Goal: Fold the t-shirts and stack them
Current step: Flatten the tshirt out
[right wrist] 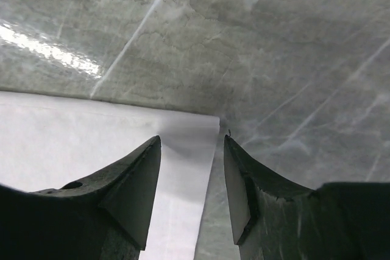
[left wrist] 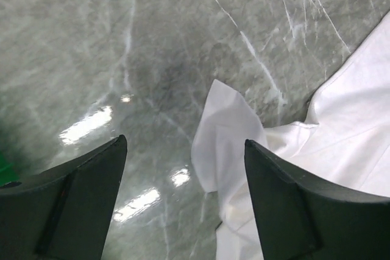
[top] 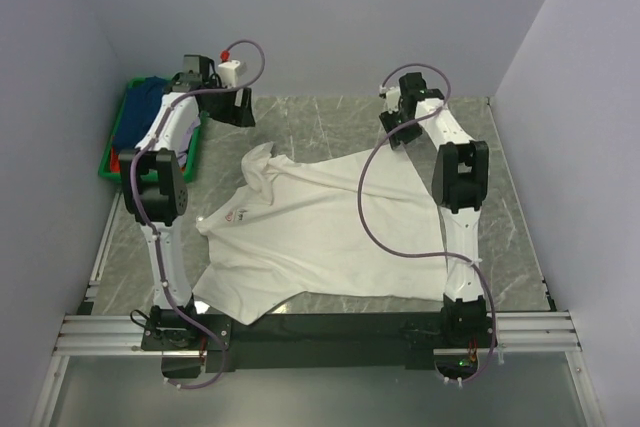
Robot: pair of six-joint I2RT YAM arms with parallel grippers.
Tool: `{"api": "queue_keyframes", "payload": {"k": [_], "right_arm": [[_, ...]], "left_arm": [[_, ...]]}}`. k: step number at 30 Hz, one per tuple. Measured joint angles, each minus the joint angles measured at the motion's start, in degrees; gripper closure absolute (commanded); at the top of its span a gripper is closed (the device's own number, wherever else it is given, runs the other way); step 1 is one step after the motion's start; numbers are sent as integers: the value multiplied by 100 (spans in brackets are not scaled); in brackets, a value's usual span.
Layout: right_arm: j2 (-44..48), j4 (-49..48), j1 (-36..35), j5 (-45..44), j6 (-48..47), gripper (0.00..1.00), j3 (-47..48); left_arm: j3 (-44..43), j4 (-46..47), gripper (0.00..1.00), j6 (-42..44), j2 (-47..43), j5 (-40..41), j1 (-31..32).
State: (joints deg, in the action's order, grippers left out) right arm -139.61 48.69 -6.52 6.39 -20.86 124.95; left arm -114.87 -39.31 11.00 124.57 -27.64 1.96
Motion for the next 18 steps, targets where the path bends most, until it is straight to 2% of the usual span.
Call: {"api": "queue_keyframes", "payload": {"k": [6, 9, 12, 13, 15, 16, 18], "right_arm": [[-105, -101, -48, -131, -2, 47, -2], [-133, -225, -70, -293, 2, 51, 2], [-295, -205, -87, -402, 22, 65, 179], [-358, -184, -96, -413, 35, 76, 299], [-442, -177, -101, -455, 35, 89, 435], [-452, -168, -101, -487, 28, 100, 448], [-452, -162, -101, -581, 17, 100, 442]], "left_arm": [[-24, 7, 16, -149, 323, 50, 304], [-20, 48, 16, -133, 433, 170, 514], [-22, 107, 17, -120, 472, 306, 697], [-28, 118, 17, -120, 492, 365, 756], [-120, 103, 20, -122, 579, 476, 857], [-177, 111, 21, -125, 647, 527, 890], [-282, 120, 24, -125, 796, 640, 938]]}}
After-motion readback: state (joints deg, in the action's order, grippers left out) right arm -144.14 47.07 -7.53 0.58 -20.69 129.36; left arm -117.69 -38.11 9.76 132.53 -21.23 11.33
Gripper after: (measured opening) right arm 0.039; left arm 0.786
